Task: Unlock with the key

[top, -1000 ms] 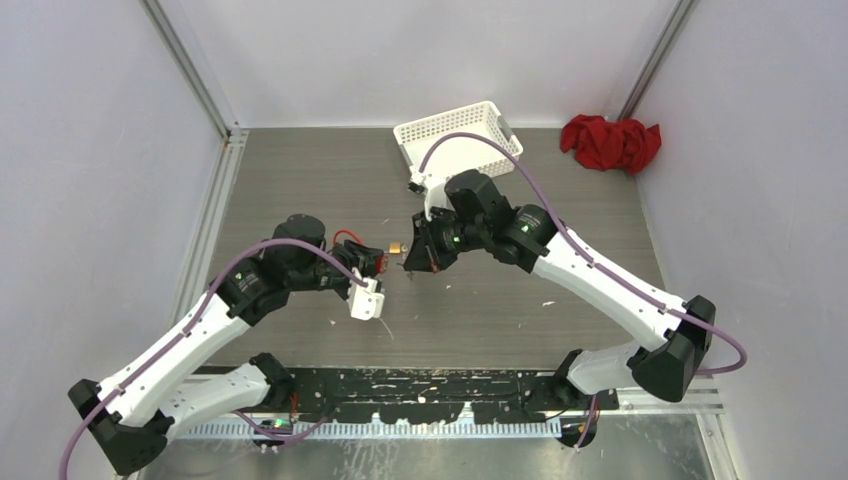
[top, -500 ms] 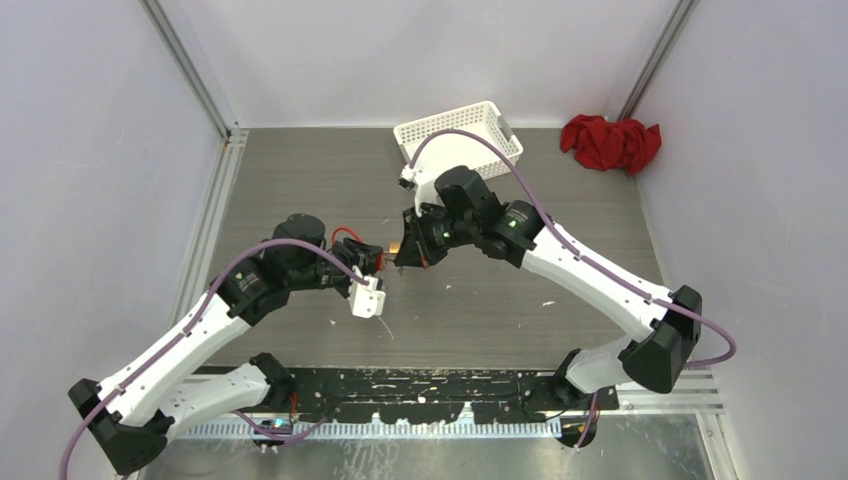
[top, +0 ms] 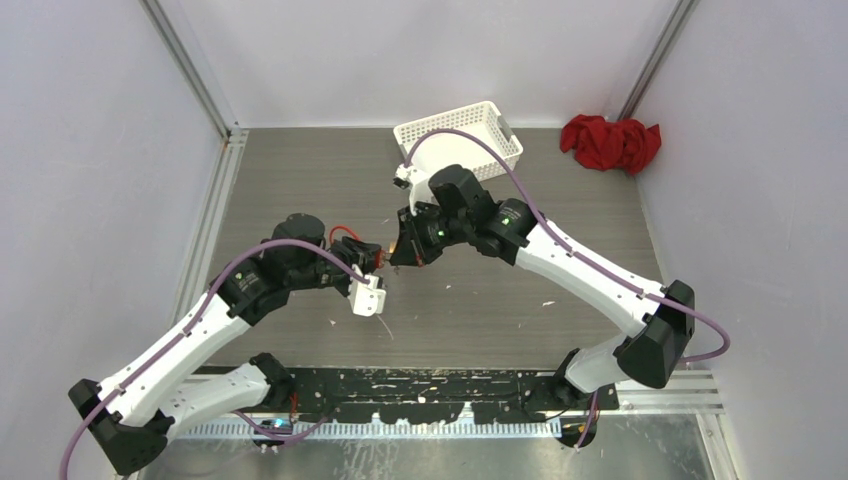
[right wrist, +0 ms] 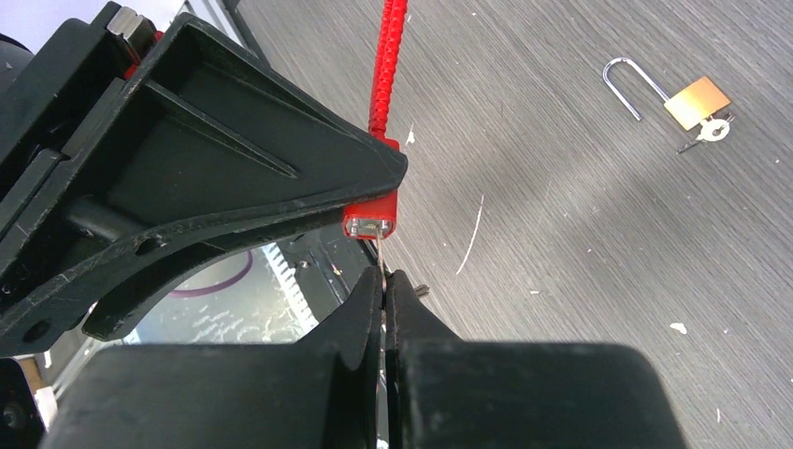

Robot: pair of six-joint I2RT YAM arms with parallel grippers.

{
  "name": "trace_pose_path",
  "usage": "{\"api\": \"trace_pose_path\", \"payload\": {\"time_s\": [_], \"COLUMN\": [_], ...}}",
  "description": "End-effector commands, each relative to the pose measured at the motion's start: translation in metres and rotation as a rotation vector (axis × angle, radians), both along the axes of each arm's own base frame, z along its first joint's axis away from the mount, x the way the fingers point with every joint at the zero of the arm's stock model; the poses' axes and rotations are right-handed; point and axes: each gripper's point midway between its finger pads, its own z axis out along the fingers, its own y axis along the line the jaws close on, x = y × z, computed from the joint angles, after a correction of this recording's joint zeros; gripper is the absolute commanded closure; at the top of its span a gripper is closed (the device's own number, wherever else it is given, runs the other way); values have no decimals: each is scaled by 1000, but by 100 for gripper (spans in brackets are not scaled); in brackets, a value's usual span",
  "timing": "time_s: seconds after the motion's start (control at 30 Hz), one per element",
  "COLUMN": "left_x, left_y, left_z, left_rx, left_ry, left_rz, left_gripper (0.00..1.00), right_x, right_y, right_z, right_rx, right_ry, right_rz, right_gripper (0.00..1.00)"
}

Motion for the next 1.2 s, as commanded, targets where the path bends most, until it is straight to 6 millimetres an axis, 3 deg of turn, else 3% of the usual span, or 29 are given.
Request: {"api": "trace_pose_path", "payload": {"time_s": [0.0, 0.27, 0.57, 0.77, 1.17], "left_x": [4, 4, 3, 4, -1], "left_y": [-7, -9, -7, -7, -12], "left_z": [32, 34, 36, 29, 42], "left_rx": [-80, -85, -87, -66, -99], "left_ry": [-70, -69, -72, -74, -77], "left_rz": [-10, -16, -11, -17, -40], "left_gripper": [100, 100, 100, 100, 100], "right_x": [4, 2, 4, 3, 0], "right_y": [10, 7, 16, 22, 23], "right_z": [33, 33, 29, 37, 40], "right_rx": [90, 89, 103, 146, 194], "right_ry": [-64, -65, -46, -40, -15], "right_rz": [9, 8, 20, 28, 3], "right_gripper": [99, 99, 99, 99, 99]}}
